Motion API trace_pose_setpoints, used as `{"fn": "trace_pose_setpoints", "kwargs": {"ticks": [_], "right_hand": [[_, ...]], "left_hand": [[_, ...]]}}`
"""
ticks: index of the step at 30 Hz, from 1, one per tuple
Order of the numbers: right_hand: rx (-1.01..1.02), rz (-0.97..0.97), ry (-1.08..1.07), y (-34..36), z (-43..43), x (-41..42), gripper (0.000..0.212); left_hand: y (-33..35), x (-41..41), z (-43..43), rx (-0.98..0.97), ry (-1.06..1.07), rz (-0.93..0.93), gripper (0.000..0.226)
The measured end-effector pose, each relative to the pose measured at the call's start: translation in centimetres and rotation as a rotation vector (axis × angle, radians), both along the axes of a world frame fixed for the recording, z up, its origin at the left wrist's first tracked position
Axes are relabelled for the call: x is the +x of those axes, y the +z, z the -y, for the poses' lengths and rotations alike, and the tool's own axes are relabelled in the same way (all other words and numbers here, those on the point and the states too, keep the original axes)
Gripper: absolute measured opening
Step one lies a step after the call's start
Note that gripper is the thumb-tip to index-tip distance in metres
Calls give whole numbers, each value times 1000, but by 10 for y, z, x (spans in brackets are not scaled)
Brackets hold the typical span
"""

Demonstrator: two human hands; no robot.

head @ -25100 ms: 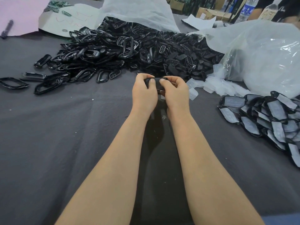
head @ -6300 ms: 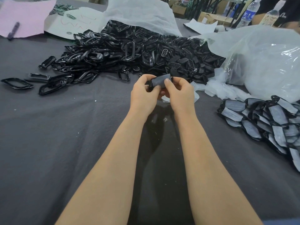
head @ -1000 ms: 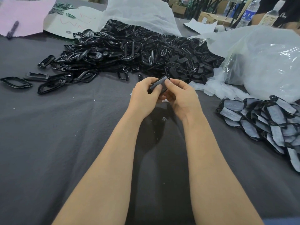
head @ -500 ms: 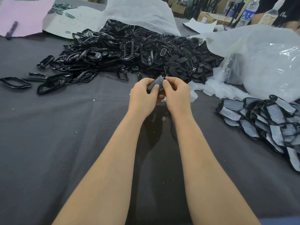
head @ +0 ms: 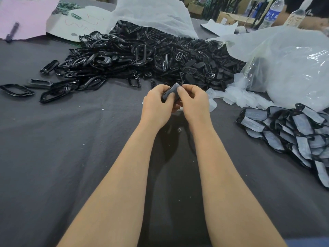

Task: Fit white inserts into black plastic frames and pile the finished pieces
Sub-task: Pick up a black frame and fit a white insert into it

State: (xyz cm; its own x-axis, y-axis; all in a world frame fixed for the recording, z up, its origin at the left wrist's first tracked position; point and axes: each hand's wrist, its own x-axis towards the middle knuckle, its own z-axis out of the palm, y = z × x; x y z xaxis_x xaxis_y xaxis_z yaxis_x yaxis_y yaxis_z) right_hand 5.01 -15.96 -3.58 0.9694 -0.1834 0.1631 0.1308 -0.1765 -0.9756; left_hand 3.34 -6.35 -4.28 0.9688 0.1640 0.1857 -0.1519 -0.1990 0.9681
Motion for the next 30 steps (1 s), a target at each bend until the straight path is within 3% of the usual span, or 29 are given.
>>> {"fn": "trace_pose_setpoints", "kwargs": {"ticks": [9,18,25,30], "right_hand": [[96,-95,28,0,3,1,8],[72,-37,14,-1,4,0,6],[168,-85,82,3,3,-2,9],[178,-73,14,5,4,-4,13]], "left_hand": [[1,-3,1,28,-42,15,13],[2,-4,2,-6,-73,-13,14],[2,-3,0,30,-38,-15,13],[3,-5,3,-61,-108,-30,19]]}}
